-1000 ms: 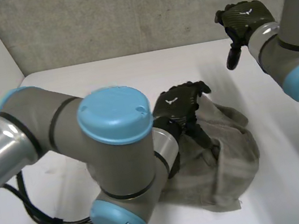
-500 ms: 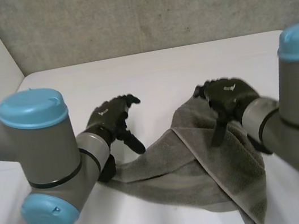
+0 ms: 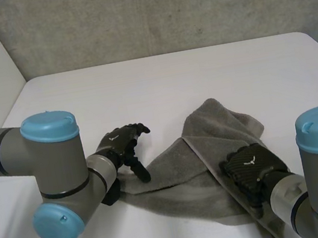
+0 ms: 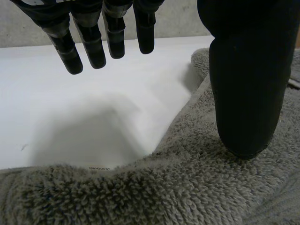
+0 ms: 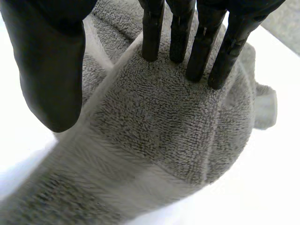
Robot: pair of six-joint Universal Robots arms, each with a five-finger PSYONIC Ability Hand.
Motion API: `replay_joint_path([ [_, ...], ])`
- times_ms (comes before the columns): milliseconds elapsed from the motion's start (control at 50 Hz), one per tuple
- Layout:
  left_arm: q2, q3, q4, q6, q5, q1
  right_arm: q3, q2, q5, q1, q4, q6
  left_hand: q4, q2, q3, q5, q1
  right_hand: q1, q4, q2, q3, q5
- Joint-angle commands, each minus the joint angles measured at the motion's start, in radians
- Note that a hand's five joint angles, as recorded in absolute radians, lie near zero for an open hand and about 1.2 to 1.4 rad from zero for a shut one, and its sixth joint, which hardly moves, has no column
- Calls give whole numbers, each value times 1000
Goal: Fold the towel.
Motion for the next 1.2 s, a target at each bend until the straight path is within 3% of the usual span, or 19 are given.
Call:
replay_joint_path([
  [20, 8, -24, 47, 1, -1, 0, 69, 8, -2, -1, -113, 83, 35, 33, 33, 34, 36, -43, -53, -36, -51, -63],
  [200, 10, -35, 65, 1, -1, 0, 83, 34, 0, -9, -193, 86, 37, 36, 36, 37, 39, -29, -39, -21, -37, -49],
  [260, 10, -36, 65, 1, -1, 0, 79, 36, 6, -17, -213, 74, 37, 36, 35, 37, 39, 127, 117, 134, 119, 107],
  [300, 11, -39, 65, 1, -1, 0, 86, 35, 11, -32, -280, 68, 35, 33, 33, 34, 36, 474, 465, 482, 466, 454],
  [320, 11, -39, 65, 1, -1, 0, 86, 34, 11, -32, -281, 68, 35, 33, 33, 34, 36, 476, 466, 483, 468, 456],
  [340, 11, -39, 65, 1, -1, 0, 94, 30, 12, -52, -316, 63, 35, 33, 33, 34, 36, 633, 623, 640, 625, 613],
  [500, 16, -44, 65, 1, -1, 0, 132, 25, 1, -194, -359, 8, 35, 33, 33, 34, 36, 717, 707, 724, 709, 697],
  [580, 18, -44, 67, 1, 1, 0, 146, 27, -14, -230, -358, 22, 35, 33, 33, 34, 36, 590, 581, 598, 583, 570],
  [600, 18, -45, 67, 1, -1, 0, 154, 25, -32, -245, -351, 26, 35, 33, 33, 34, 36, 294, 284, 302, 286, 274],
  [620, 18, -45, 67, 1, -1, 0, 154, 25, -32, -245, -351, 26, 35, 33, 33, 34, 36, 291, 281, 299, 283, 271],
  [640, 16, -45, 67, 1, -1, 0, 160, 25, -64, -253, -330, 28, 35, 33, 33, 34, 36, 15, 5, 22, 7, -5],
  [860, 19, -48, 67, 1, -1, 0, 151, 25, -198, -251, -253, 150, 35, 33, 33, 34, 36, -70, -80, -63, -78, -90],
  [1080, 15, -55, 91, 15, 1, 0, 154, 25, -203, -273, -249, 184, 40, 39, 38, 40, 42, -88, -97, -80, -96, -108],
  [1200, 8, -56, 102, 16, 1, -1, 155, 28, -203, -274, -247, 184, 43, 41, 41, 43, 45, -242, -251, -234, -250, -262],
])
